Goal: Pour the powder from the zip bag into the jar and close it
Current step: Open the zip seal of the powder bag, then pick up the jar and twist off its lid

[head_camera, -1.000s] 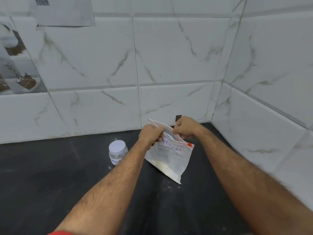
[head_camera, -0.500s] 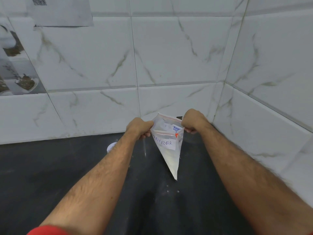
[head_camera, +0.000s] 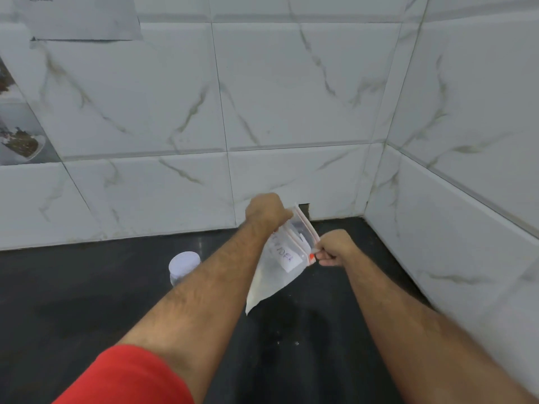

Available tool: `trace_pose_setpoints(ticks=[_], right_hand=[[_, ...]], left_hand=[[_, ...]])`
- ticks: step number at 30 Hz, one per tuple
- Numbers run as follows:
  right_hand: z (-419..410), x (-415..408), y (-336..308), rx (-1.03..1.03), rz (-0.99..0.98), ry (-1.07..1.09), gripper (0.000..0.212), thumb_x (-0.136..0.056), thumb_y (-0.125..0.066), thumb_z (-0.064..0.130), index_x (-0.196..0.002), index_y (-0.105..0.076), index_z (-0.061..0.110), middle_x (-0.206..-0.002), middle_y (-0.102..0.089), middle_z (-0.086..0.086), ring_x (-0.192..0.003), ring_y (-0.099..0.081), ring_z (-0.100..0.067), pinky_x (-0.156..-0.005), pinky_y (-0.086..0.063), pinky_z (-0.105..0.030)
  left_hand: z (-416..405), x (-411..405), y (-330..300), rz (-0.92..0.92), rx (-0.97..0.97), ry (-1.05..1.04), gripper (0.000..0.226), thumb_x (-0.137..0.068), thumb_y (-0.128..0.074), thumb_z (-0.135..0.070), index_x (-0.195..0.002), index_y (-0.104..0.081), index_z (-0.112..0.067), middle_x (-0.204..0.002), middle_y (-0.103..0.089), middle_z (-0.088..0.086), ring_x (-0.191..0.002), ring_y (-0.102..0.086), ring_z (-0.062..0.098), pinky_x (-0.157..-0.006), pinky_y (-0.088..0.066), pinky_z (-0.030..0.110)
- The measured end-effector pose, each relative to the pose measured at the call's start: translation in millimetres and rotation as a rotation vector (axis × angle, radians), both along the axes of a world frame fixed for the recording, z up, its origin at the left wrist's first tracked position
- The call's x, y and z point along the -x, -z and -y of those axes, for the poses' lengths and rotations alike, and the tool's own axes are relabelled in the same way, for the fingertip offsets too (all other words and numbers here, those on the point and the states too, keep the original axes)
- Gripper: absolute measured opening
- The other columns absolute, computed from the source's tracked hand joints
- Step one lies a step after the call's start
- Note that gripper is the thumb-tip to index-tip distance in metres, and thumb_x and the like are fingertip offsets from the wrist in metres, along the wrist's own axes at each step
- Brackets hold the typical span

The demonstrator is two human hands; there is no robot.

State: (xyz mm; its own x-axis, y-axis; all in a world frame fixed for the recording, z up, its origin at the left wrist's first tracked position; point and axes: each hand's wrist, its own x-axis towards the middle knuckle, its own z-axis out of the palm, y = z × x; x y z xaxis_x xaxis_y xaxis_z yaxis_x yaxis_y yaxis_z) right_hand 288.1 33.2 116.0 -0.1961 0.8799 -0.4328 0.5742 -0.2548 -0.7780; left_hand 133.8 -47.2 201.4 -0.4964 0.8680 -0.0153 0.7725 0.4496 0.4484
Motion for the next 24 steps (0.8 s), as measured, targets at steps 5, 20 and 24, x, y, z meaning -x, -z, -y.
trace_pose_setpoints(ticks=[5,20,24], right_hand=[[-3,-25,26,0.036,0.066,0.011,0.008,-0.088,-0.069,0.003,-0.096,-0.069,0.002,-0.081,-0.070,-0.013,-0.061,-0.067,-0.017,-0.056,-0.059,-0.030],[-13,-45,46,-0.261,0.172,-0.010,0.014,-0.088,-0.061,0.009,-0.078,-0.071,0.008,-0.085,-0.073,-0.011,-0.074,-0.069,-0.023,-0.065,-0.058,-0.034],[-1,-17,33,-0.372,0.121,-0.090,0.022,-0.086,-0.059,0.010,-0.070,-0.069,0.019,-0.083,-0.073,0.000,-0.080,-0.070,-0.019,-0.072,-0.062,-0.037]], left_hand=[[-17,-32,52,-0.001,0.053,0.060,0.027,-0.093,-0.061,-0.040,-0.103,-0.064,-0.015,-0.086,-0.063,0.002,-0.077,-0.069,0.021,-0.076,-0.061,0.034],[2,-25,127,0.107,-0.025,0.004,0.015,-0.094,-0.054,-0.032,-0.094,-0.066,-0.022,-0.081,-0.067,-0.009,-0.076,-0.062,0.012,-0.065,-0.051,0.029],[26,3,127,0.115,-0.078,-0.050,0.013,-0.093,-0.053,-0.030,-0.087,-0.064,-0.024,-0.082,-0.067,-0.009,-0.077,-0.064,0.014,-0.063,-0.046,0.027]])
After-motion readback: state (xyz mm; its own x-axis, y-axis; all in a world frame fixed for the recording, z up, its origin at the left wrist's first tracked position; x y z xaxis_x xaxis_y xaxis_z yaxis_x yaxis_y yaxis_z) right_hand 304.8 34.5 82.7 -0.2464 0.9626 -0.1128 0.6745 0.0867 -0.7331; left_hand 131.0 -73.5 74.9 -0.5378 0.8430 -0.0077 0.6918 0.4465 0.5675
